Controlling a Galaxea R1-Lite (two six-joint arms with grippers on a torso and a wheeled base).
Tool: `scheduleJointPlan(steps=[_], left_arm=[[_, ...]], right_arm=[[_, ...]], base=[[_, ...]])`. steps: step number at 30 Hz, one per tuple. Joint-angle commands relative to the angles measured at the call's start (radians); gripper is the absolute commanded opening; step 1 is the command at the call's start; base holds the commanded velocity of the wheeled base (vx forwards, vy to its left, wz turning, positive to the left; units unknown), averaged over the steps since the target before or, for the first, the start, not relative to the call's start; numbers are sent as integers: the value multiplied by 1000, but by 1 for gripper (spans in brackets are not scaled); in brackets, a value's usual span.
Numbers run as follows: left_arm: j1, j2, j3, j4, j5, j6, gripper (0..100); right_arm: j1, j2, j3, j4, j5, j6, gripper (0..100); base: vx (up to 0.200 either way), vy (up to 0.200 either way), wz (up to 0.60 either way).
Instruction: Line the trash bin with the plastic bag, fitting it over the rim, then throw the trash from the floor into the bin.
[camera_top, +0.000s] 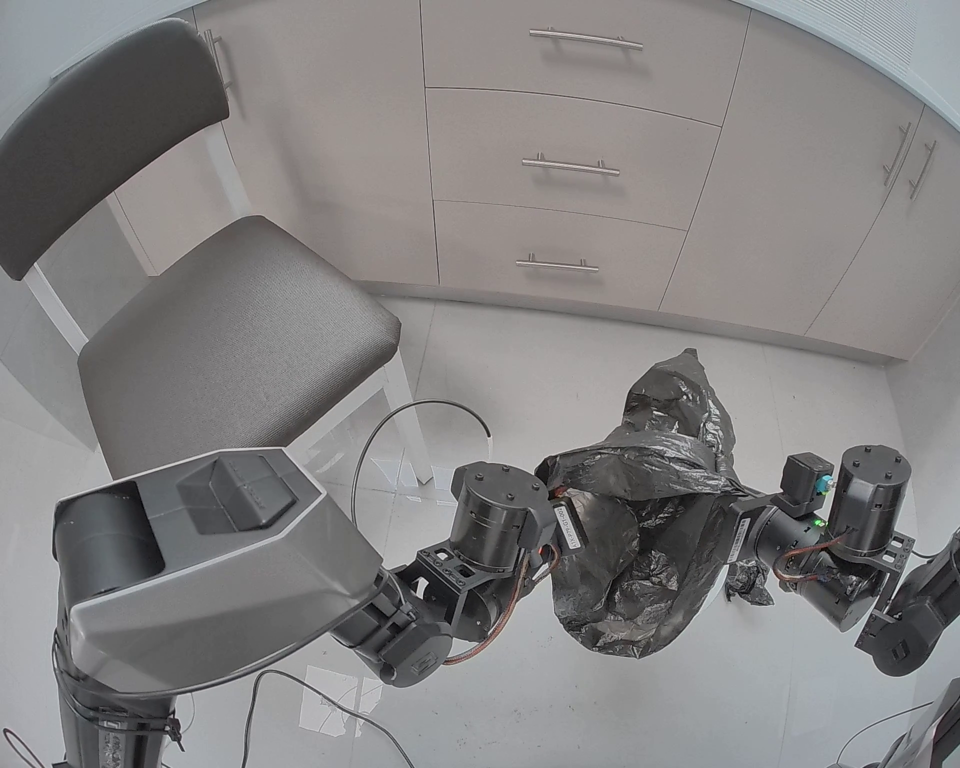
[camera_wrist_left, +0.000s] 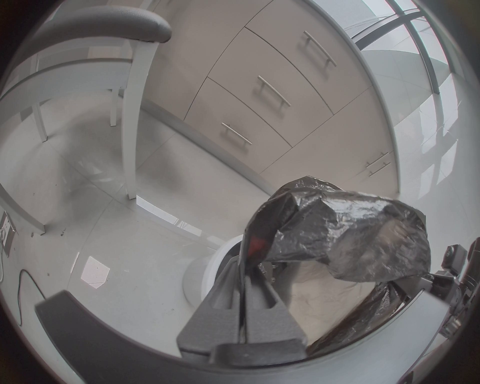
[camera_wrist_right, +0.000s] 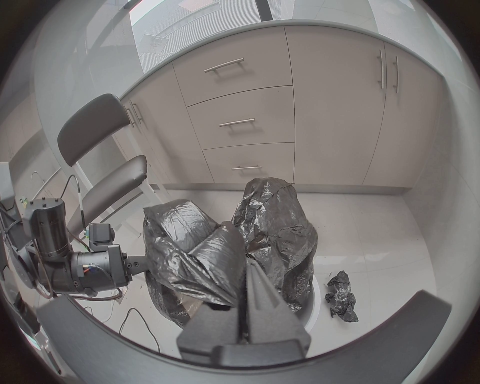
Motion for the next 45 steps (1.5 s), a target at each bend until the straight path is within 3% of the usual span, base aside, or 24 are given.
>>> scheduleJointPlan(steps=[1,8,26,35,45], left_arm=[[22,53,-4,-7,-1,5,0],[50,97,-35,-9,-2,5,0],[88,145,-165,1,-10,-3,0],[99,159,-159,-7,-32,-4,0],[96,160,-158,-4,-35,-10,0]], right_arm=[[5,96,33,-54,0,8,0],[8,248,185,-351,-6,4,0],[25,263,299,-353,-6,3,0],[-32,389,204,-353,-4,3,0],[-30,412,176,-353,4,-5,0]], base=[[0,0,0],[0,0,0],[0,0,0],[0,0,0],[0,0,0]])
